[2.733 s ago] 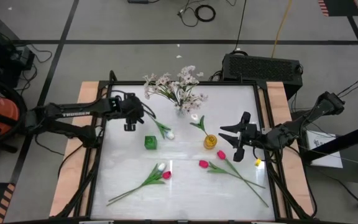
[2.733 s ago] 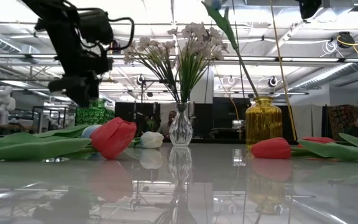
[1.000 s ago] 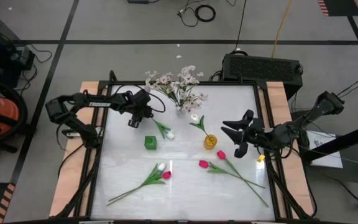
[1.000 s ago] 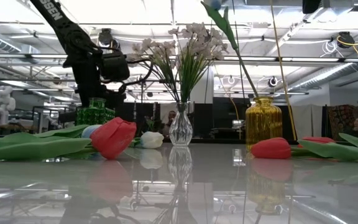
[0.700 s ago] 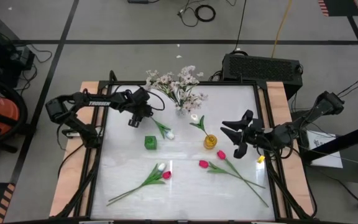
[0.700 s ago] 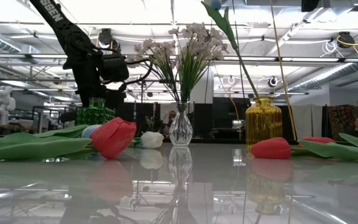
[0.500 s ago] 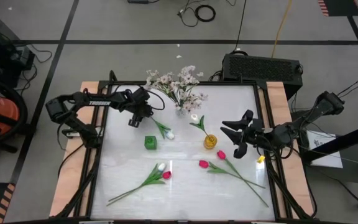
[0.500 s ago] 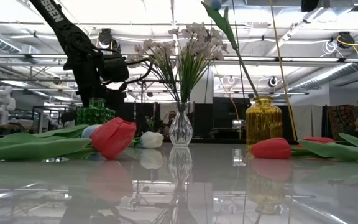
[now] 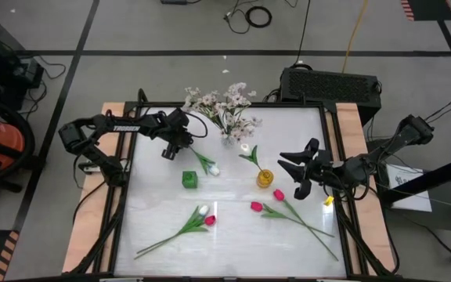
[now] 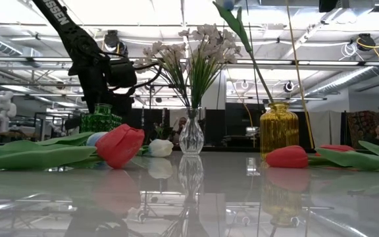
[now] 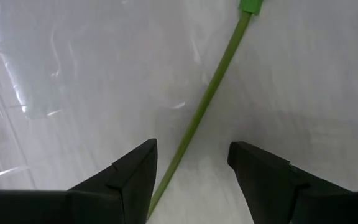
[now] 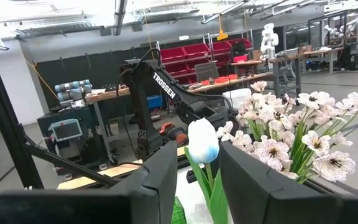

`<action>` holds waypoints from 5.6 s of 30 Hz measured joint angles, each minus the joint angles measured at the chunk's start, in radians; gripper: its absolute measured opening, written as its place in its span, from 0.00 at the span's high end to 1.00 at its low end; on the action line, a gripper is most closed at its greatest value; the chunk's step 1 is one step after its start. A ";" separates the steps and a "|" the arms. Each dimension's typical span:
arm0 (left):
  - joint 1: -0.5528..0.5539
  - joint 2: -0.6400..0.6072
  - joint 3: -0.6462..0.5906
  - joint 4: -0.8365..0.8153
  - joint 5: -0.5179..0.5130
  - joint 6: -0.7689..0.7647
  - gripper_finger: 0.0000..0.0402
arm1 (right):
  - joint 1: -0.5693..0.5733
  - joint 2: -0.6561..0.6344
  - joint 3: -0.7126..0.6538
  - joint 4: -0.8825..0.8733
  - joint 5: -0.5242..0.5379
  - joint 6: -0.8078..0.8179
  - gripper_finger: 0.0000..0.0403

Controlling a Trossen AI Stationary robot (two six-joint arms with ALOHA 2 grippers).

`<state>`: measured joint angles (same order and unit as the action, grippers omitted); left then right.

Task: Sort flowers into vase by color
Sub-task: Put the top white flower into the yellow vase

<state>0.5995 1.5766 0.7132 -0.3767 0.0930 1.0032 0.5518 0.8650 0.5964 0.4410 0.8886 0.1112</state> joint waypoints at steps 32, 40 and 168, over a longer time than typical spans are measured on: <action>0.016 0.029 0.001 -0.007 0.098 -0.002 0.46 | 0.000 0.000 0.000 -0.014 0.000 -0.003 0.72; 0.014 0.040 0.002 0.006 0.115 -0.001 0.46 | 0.000 0.000 0.000 -0.021 0.000 -0.002 0.72; -0.181 -0.389 -0.006 -0.246 0.113 -0.266 1.00 | 0.000 0.000 0.001 -0.079 0.005 0.027 0.72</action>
<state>0.4187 1.1880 0.7067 -0.6223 0.2058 0.7376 0.5514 0.8646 0.5972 0.3618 0.8932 0.1379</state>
